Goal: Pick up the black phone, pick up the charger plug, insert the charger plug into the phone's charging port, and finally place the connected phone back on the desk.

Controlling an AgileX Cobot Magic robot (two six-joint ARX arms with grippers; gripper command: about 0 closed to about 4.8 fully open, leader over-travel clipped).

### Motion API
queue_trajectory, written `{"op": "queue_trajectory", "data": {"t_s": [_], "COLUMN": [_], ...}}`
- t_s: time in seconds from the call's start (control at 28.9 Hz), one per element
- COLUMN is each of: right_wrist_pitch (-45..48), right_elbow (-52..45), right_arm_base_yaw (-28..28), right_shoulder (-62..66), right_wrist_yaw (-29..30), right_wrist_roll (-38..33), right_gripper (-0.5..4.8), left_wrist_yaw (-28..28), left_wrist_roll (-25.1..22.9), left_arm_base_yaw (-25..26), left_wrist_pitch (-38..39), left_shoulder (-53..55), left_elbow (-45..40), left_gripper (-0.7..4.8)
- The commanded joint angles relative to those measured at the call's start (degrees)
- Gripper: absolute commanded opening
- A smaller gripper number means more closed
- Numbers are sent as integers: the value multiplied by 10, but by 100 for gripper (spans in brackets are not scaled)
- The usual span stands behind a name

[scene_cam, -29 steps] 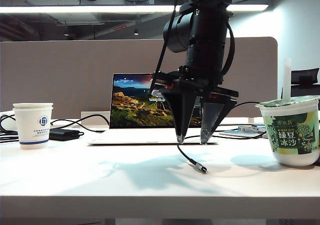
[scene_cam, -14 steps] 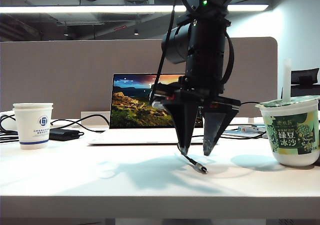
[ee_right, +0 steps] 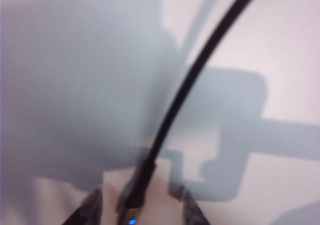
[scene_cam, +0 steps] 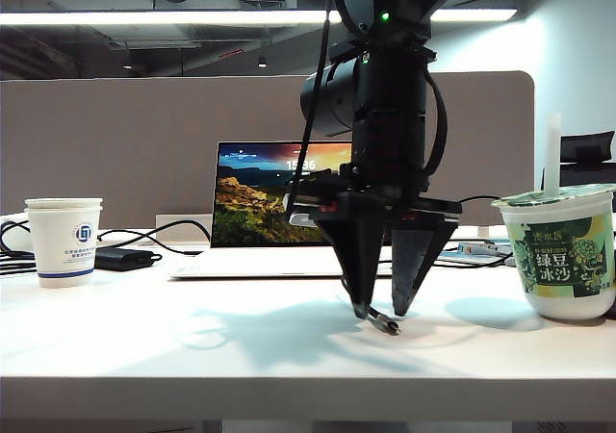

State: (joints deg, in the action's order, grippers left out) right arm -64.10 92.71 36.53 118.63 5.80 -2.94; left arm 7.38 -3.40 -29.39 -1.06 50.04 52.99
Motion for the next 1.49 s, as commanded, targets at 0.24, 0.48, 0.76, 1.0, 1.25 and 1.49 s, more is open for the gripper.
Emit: {"op": "queue_trajectory", "data": {"t_s": [0.24,0.48,0.76,1.0,1.25,1.49], "right_wrist_pitch": [15,18,24,30,26,24], "right_elbow": [2,2,2,2,2,2], "right_arm_base_yaw": [6,13,14,14,17,31], "right_shoulder": [-2,-2,-2,-2,-2,0], "right_wrist_yaw": [-25,-35,-44,-44,-42,-42], "right_wrist_roll": [-18,-65,-78,-93,-95,-95], "right_gripper": [206,206,206,206,206,197], "left_wrist_yaw": [1,1,2,2,2,2], "left_wrist_roll": [-11,-11,-11,-11,-11,-11], "left_arm_base_yaw": [1,1,1,1,1,1], "left_wrist_pitch": [-25,-25,-25,-25,-25,-25], "left_shoulder": [-3,-3,-3,-3,-3,-3], "left_elbow": [5,5,5,5,5,5], "left_gripper": [-7,-7,-7,-7,-7,-7]}}
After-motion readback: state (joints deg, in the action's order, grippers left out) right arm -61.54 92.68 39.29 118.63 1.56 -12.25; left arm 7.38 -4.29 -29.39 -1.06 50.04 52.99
